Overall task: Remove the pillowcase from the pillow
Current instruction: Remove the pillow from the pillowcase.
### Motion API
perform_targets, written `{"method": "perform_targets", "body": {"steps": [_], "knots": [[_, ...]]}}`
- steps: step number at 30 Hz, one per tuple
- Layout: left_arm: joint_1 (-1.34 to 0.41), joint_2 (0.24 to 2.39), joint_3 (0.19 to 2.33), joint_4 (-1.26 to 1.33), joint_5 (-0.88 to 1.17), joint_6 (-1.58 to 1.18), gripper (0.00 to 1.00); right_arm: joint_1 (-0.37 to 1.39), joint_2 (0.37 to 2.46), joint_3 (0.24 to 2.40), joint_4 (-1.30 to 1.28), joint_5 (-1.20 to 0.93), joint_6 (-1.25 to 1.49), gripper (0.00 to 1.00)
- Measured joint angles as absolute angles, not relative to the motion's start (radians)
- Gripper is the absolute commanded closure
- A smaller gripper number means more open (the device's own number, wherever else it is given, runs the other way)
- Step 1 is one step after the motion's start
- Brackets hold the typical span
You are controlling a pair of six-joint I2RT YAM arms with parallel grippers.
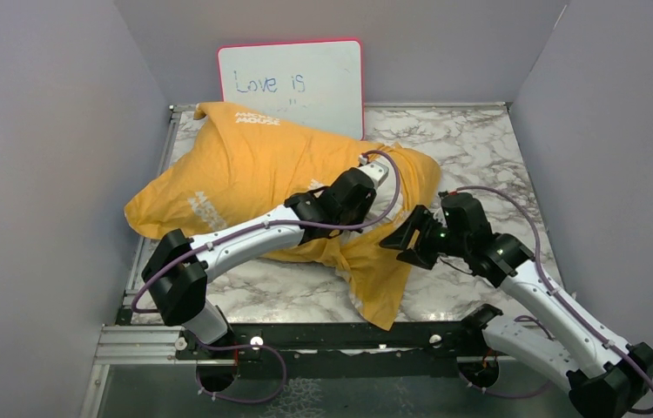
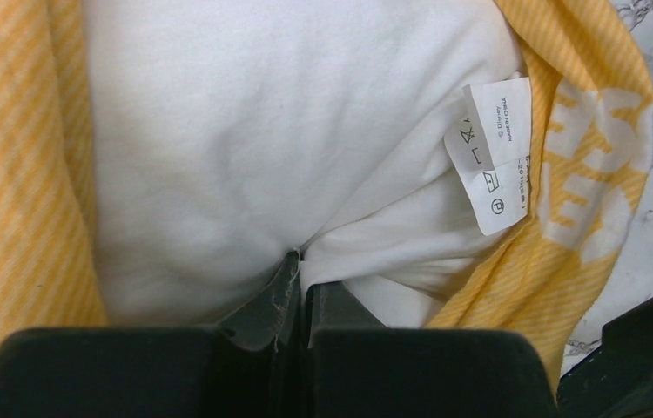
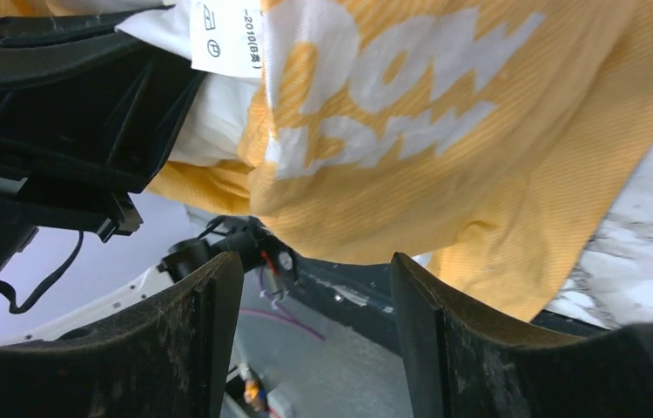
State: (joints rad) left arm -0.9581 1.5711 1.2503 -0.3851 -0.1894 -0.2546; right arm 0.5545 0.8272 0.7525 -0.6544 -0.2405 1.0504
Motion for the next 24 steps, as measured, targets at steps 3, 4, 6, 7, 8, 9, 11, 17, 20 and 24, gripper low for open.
{"method": "perform_targets", "body": {"steps": [3, 4, 6, 7, 8, 9, 11, 17, 20, 24], "knots": [[-0.963, 1.571, 1.250, -0.384, -0.196, -0.255, 1.00, 0.554, 0.857, 0.725, -0.601, -0.302, 1.085, 0.36], [-0.963, 1.571, 1.250, -0.384, -0.197, -0.255, 1.00, 0.554, 0.876, 0.723, -0.594, -0.309, 1.096, 0.38], [-0.966, 1.571, 1.250, -0.384, -0.201, -0.255, 1.00, 0.554, 0.926, 0.726, -0.590, -0.310, 1.113, 0.48], [-0.968, 1.572, 1.251, -0.384, -0.203, -0.255, 1.00, 0.554, 0.949, 0.729, -0.591, -0.310, 1.118, 0.58], [-0.970, 1.573, 1.251, -0.384, -0.205, -0.255, 1.00, 0.554, 0.976, 0.733, -0.592, -0.310, 1.119, 0.73], [-0.971, 1.573, 1.251, -0.384, -0.207, -0.255, 1.00, 0.554, 1.001, 0.738, -0.591, -0.312, 1.116, 0.89], [-0.973, 1.576, 1.251, -0.384, -0.210, -0.255, 1.00, 0.554, 1.036, 0.744, -0.592, -0.314, 1.103, 0.94], [-0.979, 1.582, 1.257, -0.384, -0.220, -0.253, 1.00, 0.554, 0.989, 0.699, -0.611, -0.242, 1.084, 0.99], [-0.978, 1.588, 1.271, -0.393, -0.220, -0.249, 1.00, 0.554, 0.900, 0.645, -0.635, -0.210, 1.083, 0.99], [-0.949, 1.590, 1.287, -0.410, -0.207, -0.251, 1.00, 0.554, 0.792, 0.542, -0.669, -0.159, 1.108, 0.99]]}}
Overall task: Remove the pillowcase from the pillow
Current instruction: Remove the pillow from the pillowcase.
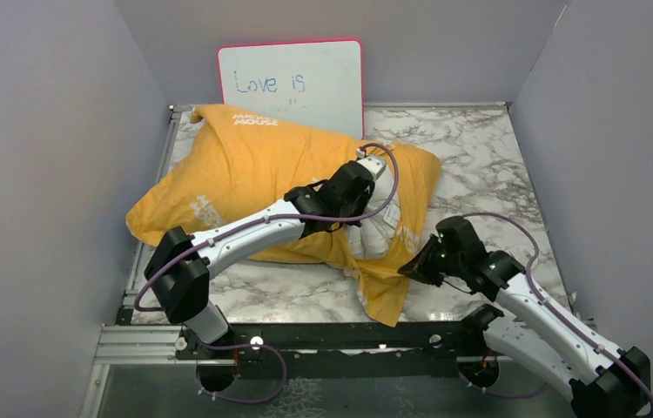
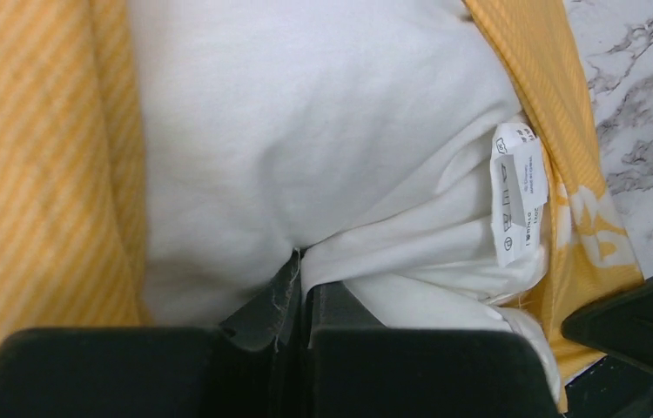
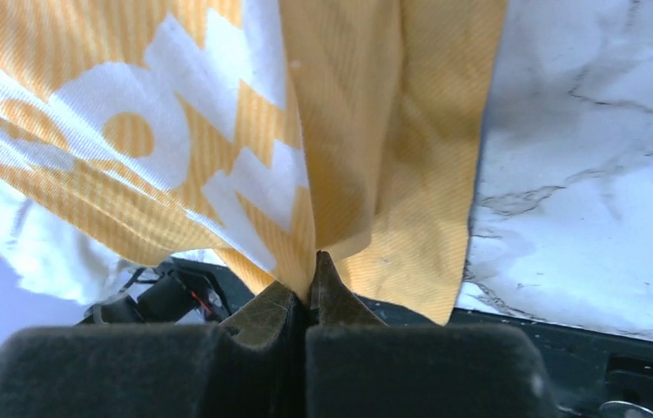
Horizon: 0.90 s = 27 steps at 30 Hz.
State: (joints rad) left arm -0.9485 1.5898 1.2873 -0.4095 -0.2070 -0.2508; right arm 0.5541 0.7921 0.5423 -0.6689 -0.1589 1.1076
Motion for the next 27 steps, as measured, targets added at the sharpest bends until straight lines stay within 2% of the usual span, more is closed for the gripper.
{"method": "perform_targets", "body": {"steps": [8, 18, 22, 23, 24, 27], "knots": [[-0.915, 1.571, 1.318, -0.447, -0.136, -0.245, 1.00, 0.555, 0.714, 0.485, -0.664, -0.052, 1.197, 0.99], [-0.897, 1.338, 1.177, -0.428, 0.062, -0.190, 1.00, 0.562, 0.918, 0.542, -0.620, 0.097, 1.211, 0.99], [-0.887, 1.276, 1.135, -0.426, 0.113, -0.166, 1.00, 0.564, 0.938, 0.579, -0.616, 0.104, 1.163, 0.98], [-0.886, 1.269, 1.129, -0.425, 0.116, -0.162, 1.00, 0.564, 0.938, 0.591, -0.620, 0.103, 1.142, 0.95], [-0.884, 1.264, 1.122, -0.423, 0.119, -0.160, 1.00, 0.564, 0.934, 0.603, -0.622, 0.103, 1.119, 0.82], [-0.883, 1.260, 1.115, -0.414, 0.119, -0.162, 1.00, 0.562, 0.872, 0.608, -0.625, 0.114, 1.053, 0.56]]}}
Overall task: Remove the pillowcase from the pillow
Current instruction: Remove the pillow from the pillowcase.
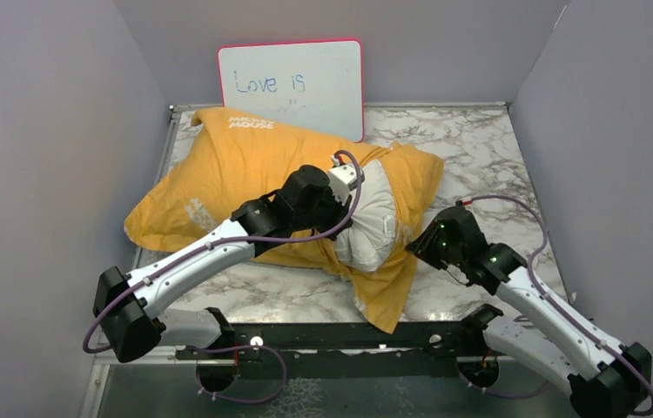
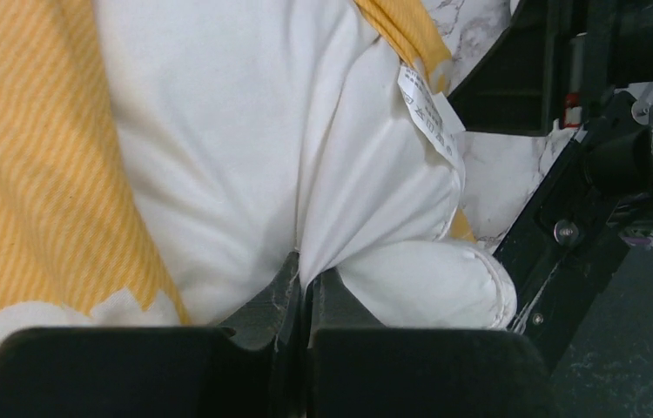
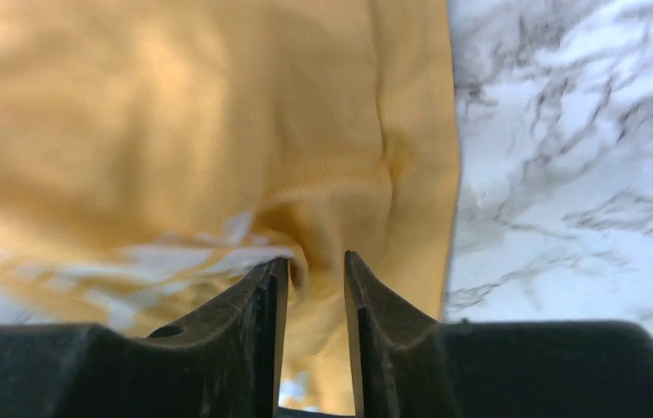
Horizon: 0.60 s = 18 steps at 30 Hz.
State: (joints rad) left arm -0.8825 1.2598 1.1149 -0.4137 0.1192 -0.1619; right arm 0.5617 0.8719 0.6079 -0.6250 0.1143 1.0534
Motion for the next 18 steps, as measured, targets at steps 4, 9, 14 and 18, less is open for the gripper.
{"method": "perform_targets", "body": {"steps": [4, 9, 14, 18], "knots": [[-0.881, 1.253, 1.105, -0.415, 0.119, -0.179, 1.00, 0.554, 0.695, 0.587, -0.599, 0.114, 0.971, 0.38], [-0.879, 1.246, 1.091, -0.407, 0.119, -0.207, 1.00, 0.554, 0.651, 0.585, -0.530, 0.070, 0.902, 0.36], [-0.879, 1.246, 1.088, -0.404, 0.120, -0.224, 1.00, 0.554, 0.835, 0.612, -0.493, 0.035, 0.840, 0.79], [-0.879, 1.241, 1.084, -0.403, 0.123, -0.233, 1.00, 0.555, 0.946, 0.648, -0.492, 0.076, 0.803, 0.94]]}}
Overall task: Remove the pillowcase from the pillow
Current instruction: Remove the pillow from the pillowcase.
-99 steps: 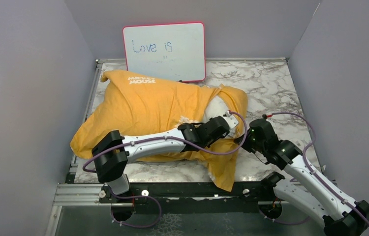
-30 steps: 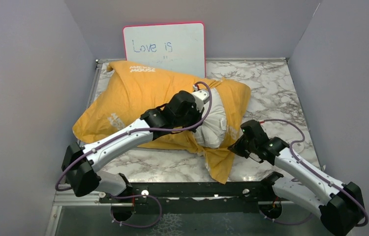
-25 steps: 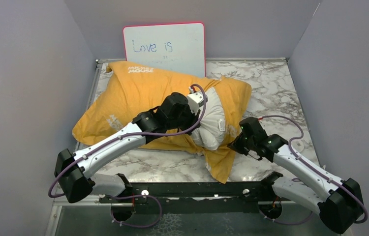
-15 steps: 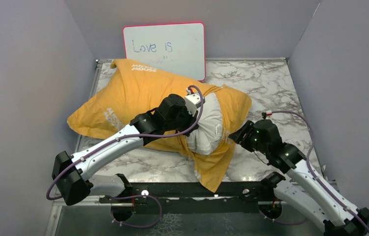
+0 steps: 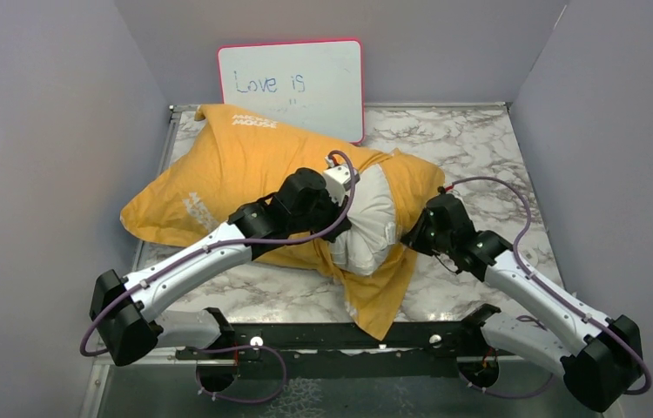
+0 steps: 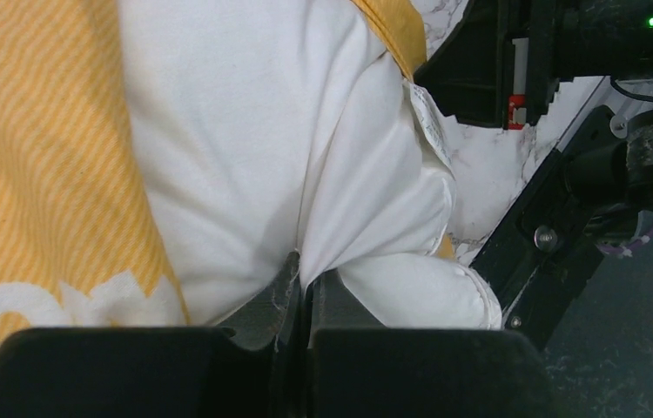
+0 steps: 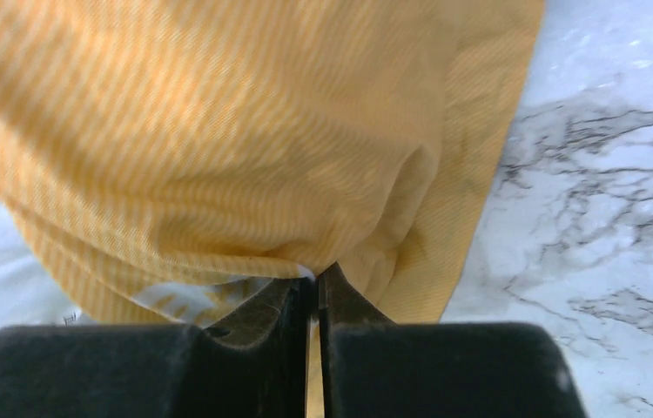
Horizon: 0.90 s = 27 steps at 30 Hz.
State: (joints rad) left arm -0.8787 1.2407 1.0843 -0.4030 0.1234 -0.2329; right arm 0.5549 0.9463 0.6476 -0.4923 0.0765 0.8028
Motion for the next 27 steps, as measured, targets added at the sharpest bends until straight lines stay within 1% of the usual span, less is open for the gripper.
{"method": "perform_targets", "body": {"steps": [4, 6, 8, 12, 13, 14, 16, 17, 19, 23, 27], "knots": [[-0.879, 1.205, 1.063, -0.393, 0.125, -0.247, 1.00, 0.543, 0.967, 0.654, -0.501, 0.192, 0.801, 0.99], [-0.878, 1.171, 1.042, -0.387, 0.136, -0.253, 1.00, 0.500, 0.983, 0.653, -0.494, 0.203, 0.798, 1.00], [-0.877, 1.121, 1.014, -0.389, 0.155, -0.261, 1.00, 0.431, 1.004, 0.646, -0.469, 0.176, 0.792, 1.00], [-0.876, 0.986, 0.970, -0.416, 0.195, -0.281, 1.00, 0.330, 1.037, 0.619, -0.400, 0.007, 0.764, 1.00], [-0.876, 0.961, 0.966, -0.429, 0.200, -0.284, 0.90, 0.323, 1.041, 0.619, -0.392, -0.044, 0.756, 1.00], [-0.876, 0.938, 0.965, -0.444, 0.205, -0.287, 0.73, 0.319, 1.042, 0.619, -0.385, -0.088, 0.748, 1.00], [-0.875, 0.916, 0.965, -0.459, 0.213, -0.291, 0.42, 0.315, 1.038, 0.618, -0.381, -0.160, 0.733, 1.00], [-0.872, 0.913, 0.967, -0.460, 0.223, -0.300, 0.33, 0.311, 1.034, 0.616, -0.375, -0.180, 0.723, 1.00], [-0.872, 0.925, 0.982, -0.468, 0.237, -0.310, 0.26, 0.293, 1.025, 0.607, -0.364, -0.195, 0.707, 1.00], [-0.909, 1.015, 1.060, -0.475, 0.219, -0.305, 0.16, 0.279, 1.013, 0.593, -0.360, -0.207, 0.691, 1.00], [-1.089, 1.172, 1.208, -0.481, 0.083, -0.240, 0.13, 0.278, 0.992, 0.580, -0.360, -0.208, 0.688, 1.00]]}}
